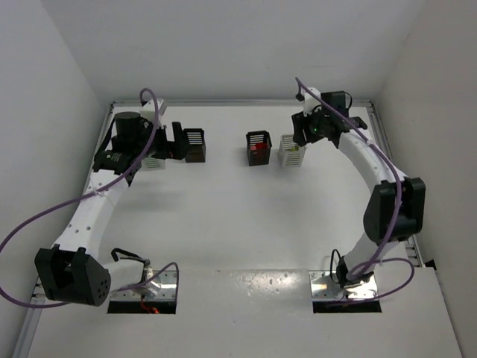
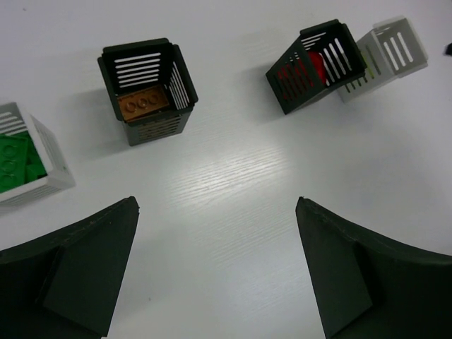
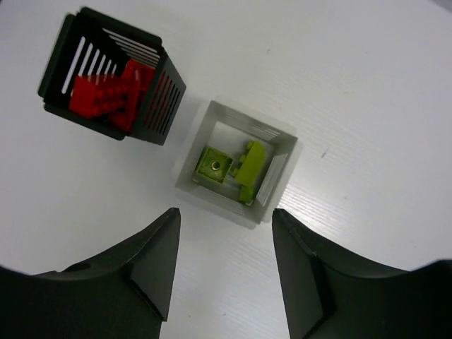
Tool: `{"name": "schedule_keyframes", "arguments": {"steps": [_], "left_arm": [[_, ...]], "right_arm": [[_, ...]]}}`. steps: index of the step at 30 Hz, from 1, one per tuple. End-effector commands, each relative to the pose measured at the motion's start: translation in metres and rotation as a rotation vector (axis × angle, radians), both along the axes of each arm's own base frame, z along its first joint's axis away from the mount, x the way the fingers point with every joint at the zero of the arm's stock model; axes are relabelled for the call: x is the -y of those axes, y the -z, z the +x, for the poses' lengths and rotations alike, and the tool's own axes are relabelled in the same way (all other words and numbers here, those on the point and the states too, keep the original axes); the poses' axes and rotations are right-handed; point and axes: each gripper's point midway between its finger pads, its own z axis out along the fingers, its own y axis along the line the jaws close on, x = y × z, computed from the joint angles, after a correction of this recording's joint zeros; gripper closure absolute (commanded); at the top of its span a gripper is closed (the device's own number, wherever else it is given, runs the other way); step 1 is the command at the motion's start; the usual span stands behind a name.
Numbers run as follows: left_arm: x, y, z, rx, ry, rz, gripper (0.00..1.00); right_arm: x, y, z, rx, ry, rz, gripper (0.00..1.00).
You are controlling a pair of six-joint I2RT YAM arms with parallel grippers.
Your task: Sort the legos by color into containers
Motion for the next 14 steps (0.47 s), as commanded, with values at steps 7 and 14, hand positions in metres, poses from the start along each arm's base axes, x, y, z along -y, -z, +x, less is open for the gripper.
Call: {"name": "schedule_keyframes", "arguments": {"steps": [7, 14], "left_arm": [[-0.038, -0.002, -0.003, 0.051, -0.098, 0.23, 0.0], [-0.05, 0.02, -0.016, 0.021, -0.09, 0.324, 0.0]], "right_arm": [[0.045, -0.04, -0.052, 0.107, 0.138, -0.087, 0.17], [0.065, -0.012, -0.107, 0.062, 0.194, -0.094, 0.08]]}}
